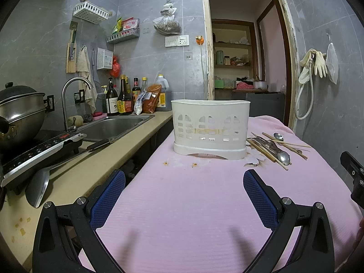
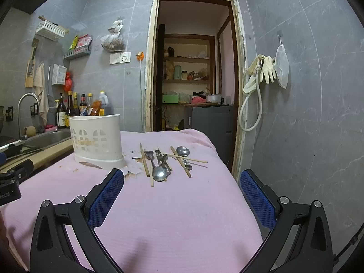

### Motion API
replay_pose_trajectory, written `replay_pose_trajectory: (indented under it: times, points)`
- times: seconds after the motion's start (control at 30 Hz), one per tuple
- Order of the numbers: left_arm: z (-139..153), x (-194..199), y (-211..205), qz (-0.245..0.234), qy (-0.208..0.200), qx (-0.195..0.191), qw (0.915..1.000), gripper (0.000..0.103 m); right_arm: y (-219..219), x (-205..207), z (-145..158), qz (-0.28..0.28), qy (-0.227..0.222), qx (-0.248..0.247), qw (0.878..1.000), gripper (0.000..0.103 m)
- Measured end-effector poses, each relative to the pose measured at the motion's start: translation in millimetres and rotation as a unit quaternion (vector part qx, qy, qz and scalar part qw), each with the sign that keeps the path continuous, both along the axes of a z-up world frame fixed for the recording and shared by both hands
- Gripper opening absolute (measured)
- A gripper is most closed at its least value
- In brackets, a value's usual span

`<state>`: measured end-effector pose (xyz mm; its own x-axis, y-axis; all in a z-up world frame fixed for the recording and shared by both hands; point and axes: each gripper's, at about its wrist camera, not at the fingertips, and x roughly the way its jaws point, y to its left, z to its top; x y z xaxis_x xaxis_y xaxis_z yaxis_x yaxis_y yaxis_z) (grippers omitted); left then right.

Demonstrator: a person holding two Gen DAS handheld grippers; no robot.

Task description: Organize utensils

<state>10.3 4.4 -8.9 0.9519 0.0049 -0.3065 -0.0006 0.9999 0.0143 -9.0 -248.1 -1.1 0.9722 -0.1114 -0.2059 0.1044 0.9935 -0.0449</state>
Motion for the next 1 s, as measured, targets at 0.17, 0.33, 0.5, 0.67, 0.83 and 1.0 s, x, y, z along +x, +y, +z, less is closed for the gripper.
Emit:
replay_pose_trajectory:
  times: [0.17, 0.33, 0.5, 0.67, 0.83, 1.0]
  points:
    - [-0.6, 1.0, -2.0, 0.0, 0.003, 0.003, 1.0, 0.102, -1.1, 0.9, -1.1, 0.0, 0.001, 0.002, 1.0, 0.103]
    - [-0.5, 1.4, -2.3, -0.001, 0.004, 0.005, 1.0, 0.102, -1.4, 1.8, -1.7, -0.001, 0.001, 0.002, 1.0, 0.103]
    - [0.8, 2.7, -5.0, 0.0, 0.005, 0.008, 1.0, 0.102, -3.7, 3.3, -2.5, 0.0, 0.002, 0.006, 1.0, 0.103]
    - [0.8, 3.3, -5.8, 0.0, 0.005, 0.008, 1.0, 0.102, -4.7, 4.3, -2.7, 0.001, 0.004, 0.007, 1.0, 0.103]
    - [0.6, 3.8, -6.6, 0.0, 0.005, 0.009, 0.9999, 0.102, -4.1, 4.4, -3.0, 0.001, 0.004, 0.008, 1.0, 0.103]
    - [0.3, 5.5, -8.5, 0.0, 0.008, 0.009, 0.9999, 0.102, -3.9, 6.4, -2.9, 0.004, 0.01, 0.011, 1.0, 0.103]
